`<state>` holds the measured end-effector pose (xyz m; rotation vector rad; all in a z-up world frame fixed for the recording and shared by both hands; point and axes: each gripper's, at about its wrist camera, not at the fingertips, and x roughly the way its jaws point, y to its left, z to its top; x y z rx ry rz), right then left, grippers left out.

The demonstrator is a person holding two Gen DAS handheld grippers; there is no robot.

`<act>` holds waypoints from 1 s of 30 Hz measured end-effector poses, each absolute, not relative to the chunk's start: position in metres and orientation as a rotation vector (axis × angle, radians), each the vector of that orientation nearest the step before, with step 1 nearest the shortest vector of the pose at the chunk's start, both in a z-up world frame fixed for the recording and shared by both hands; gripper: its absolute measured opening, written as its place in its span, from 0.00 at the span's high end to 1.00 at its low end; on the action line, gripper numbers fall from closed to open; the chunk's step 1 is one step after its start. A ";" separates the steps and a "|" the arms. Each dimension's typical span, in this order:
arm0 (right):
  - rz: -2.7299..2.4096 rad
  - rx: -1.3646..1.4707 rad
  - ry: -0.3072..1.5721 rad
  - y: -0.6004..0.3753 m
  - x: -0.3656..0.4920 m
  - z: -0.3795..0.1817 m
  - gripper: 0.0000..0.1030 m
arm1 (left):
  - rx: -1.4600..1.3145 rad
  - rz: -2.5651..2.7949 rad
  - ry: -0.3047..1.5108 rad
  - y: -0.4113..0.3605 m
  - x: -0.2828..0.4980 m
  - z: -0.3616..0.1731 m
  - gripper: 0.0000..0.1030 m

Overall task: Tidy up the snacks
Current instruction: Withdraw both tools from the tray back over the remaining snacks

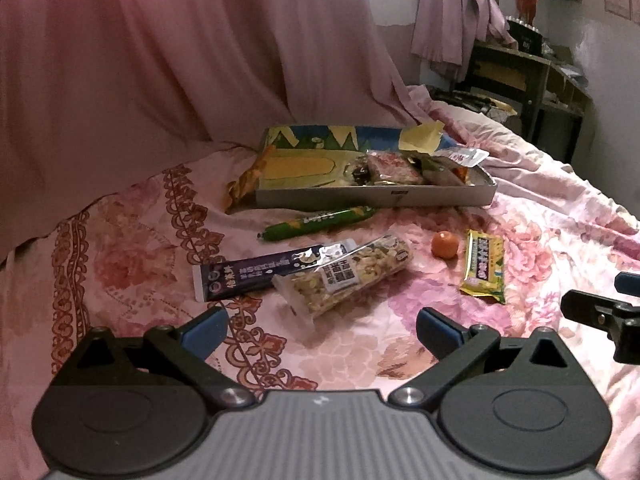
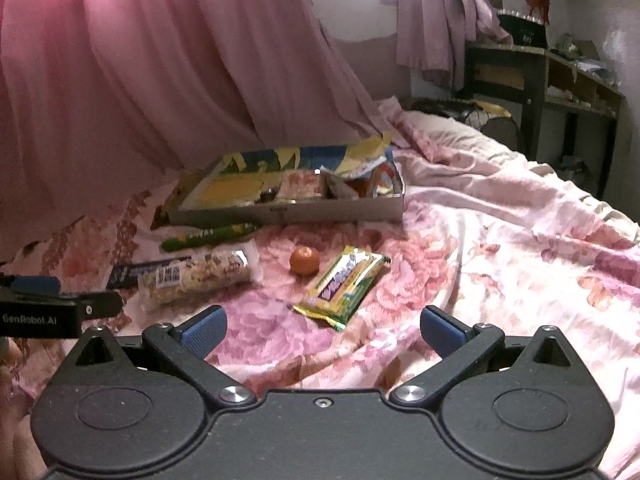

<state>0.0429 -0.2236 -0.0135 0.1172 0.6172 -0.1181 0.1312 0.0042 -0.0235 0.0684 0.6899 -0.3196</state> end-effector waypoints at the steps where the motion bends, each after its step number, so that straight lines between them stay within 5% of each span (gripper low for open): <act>1: -0.117 0.116 0.627 -0.224 0.044 -0.015 0.01 | 0.072 -0.319 0.692 0.004 0.133 -0.025 0.00; 30: -0.057 0.168 0.880 -0.238 0.106 -0.048 0.01 | 0.150 -0.284 0.719 0.013 0.166 -0.040 0.00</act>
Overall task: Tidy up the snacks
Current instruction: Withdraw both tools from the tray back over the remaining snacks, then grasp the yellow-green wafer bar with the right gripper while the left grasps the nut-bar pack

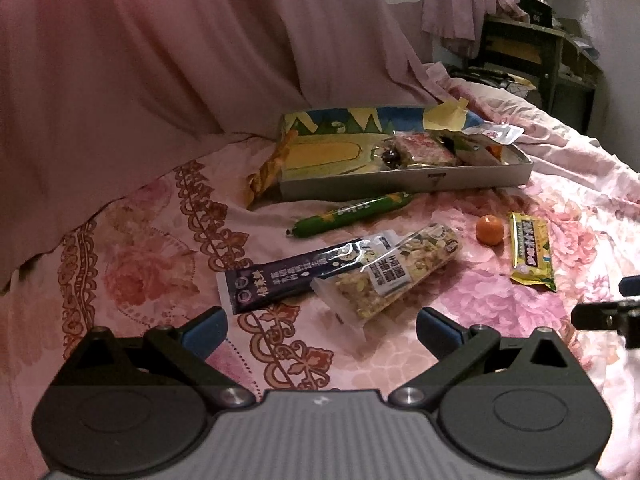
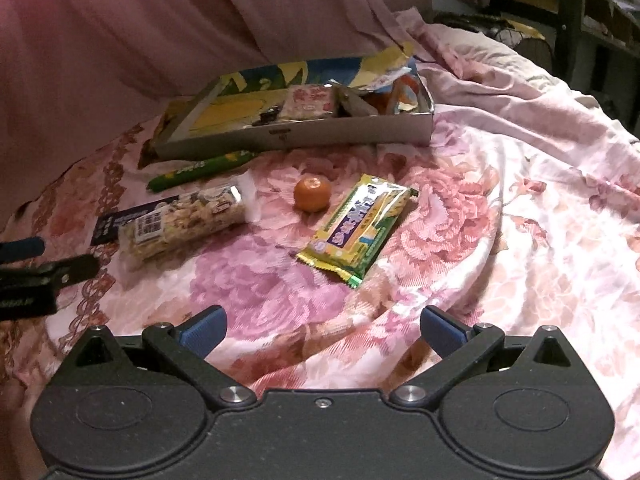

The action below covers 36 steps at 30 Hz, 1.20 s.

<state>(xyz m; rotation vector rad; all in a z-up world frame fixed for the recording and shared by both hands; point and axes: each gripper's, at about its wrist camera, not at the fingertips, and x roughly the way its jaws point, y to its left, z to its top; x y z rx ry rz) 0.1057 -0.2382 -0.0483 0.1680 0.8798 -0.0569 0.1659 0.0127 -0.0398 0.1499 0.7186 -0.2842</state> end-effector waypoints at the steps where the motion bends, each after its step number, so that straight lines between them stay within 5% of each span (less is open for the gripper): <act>1: -0.060 0.166 0.881 -0.239 0.108 -0.049 0.01 | 0.147 -0.286 0.721 0.013 0.167 -0.040 0.00; 26: -0.112 0.022 0.829 -0.255 0.180 -0.073 0.01 | 0.455 -0.453 0.701 -0.054 0.225 -0.059 0.00; 31: -0.075 0.131 0.846 -0.264 0.192 -0.078 0.09 | 0.469 -0.482 0.729 -0.060 0.225 -0.068 0.01; 36: -0.088 0.153 0.884 -0.266 0.198 -0.087 0.14 | 0.446 -0.490 0.769 -0.063 0.229 -0.072 0.11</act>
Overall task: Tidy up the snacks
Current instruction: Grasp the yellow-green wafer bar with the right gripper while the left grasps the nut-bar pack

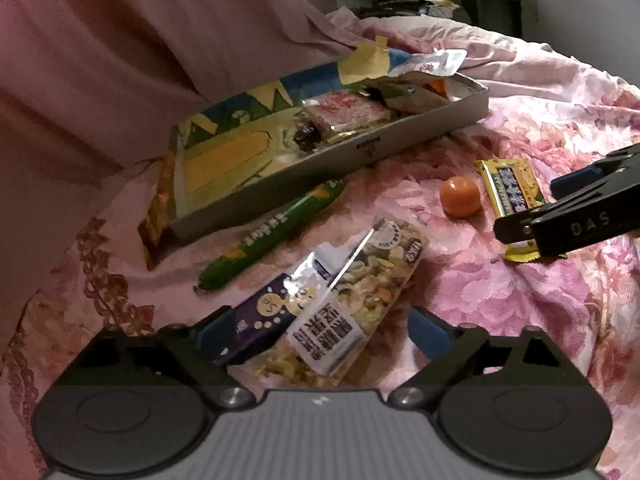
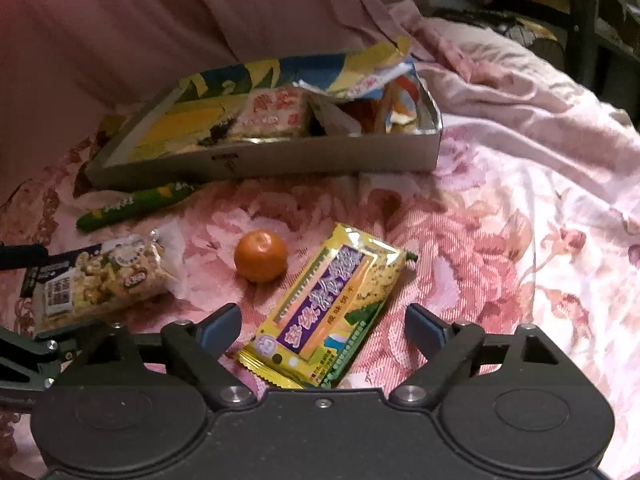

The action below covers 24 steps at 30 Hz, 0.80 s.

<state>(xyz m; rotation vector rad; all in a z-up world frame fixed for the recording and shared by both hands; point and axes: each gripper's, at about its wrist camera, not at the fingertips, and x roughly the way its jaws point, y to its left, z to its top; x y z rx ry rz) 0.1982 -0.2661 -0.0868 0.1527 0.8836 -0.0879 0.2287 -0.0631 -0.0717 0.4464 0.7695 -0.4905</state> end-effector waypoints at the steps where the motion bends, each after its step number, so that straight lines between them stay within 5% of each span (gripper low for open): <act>1: -0.086 0.170 0.890 -0.268 0.199 -0.089 0.14 | 0.450 -0.496 0.774 -0.064 0.228 -0.072 0.12; 5: -0.091 0.223 0.880 -0.272 0.196 -0.090 0.17 | 0.470 -0.512 0.792 -0.070 0.227 -0.074 0.29; 12: -0.087 0.155 0.868 -0.261 0.191 -0.091 0.40 | 0.405 -0.497 0.861 -0.073 0.226 -0.070 0.51; 24: 0.006 0.098 0.944 -0.253 0.168 -0.083 0.44 | 0.154 -0.509 1.071 -0.066 0.220 -0.065 0.58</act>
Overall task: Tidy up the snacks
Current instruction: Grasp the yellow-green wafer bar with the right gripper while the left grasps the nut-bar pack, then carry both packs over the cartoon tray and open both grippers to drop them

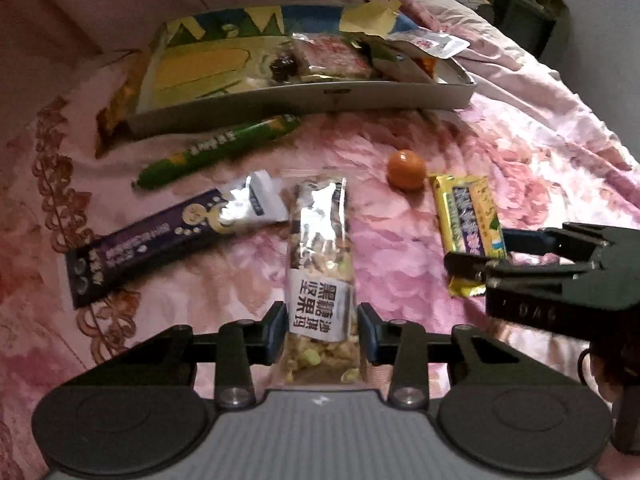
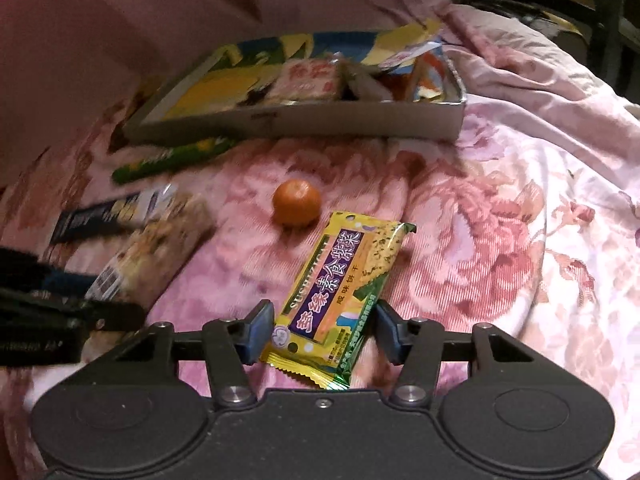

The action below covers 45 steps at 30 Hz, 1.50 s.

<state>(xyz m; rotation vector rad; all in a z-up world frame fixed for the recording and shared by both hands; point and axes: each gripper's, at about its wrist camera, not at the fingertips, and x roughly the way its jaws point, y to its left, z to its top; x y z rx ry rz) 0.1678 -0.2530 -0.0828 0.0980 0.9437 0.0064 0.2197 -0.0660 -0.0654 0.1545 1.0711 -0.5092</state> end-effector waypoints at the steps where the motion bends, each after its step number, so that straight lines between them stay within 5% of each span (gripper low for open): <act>1: 0.005 0.082 0.940 -0.251 0.165 -0.082 0.42 | 0.160 -0.507 1.064 -0.067 0.219 -0.065 0.57; 6: -0.043 0.025 0.905 -0.246 0.166 -0.082 0.21 | 0.151 -0.472 1.034 -0.069 0.226 -0.065 0.42; 13: -0.080 0.006 0.920 -0.240 0.174 -0.094 0.19 | 0.126 -0.440 1.043 -0.071 0.237 -0.071 0.43; 17: -0.059 -0.016 0.904 -0.233 0.172 -0.095 0.33 | 0.177 -0.464 1.027 -0.077 0.230 -0.070 0.60; 30: -0.032 -0.255 0.834 -0.212 0.154 -0.091 0.49 | 0.190 -0.488 1.004 -0.079 0.214 -0.051 0.60; 45: -0.078 -0.425 0.758 -0.202 0.141 -0.090 0.56 | 0.177 -0.484 0.953 -0.080 0.193 -0.017 0.60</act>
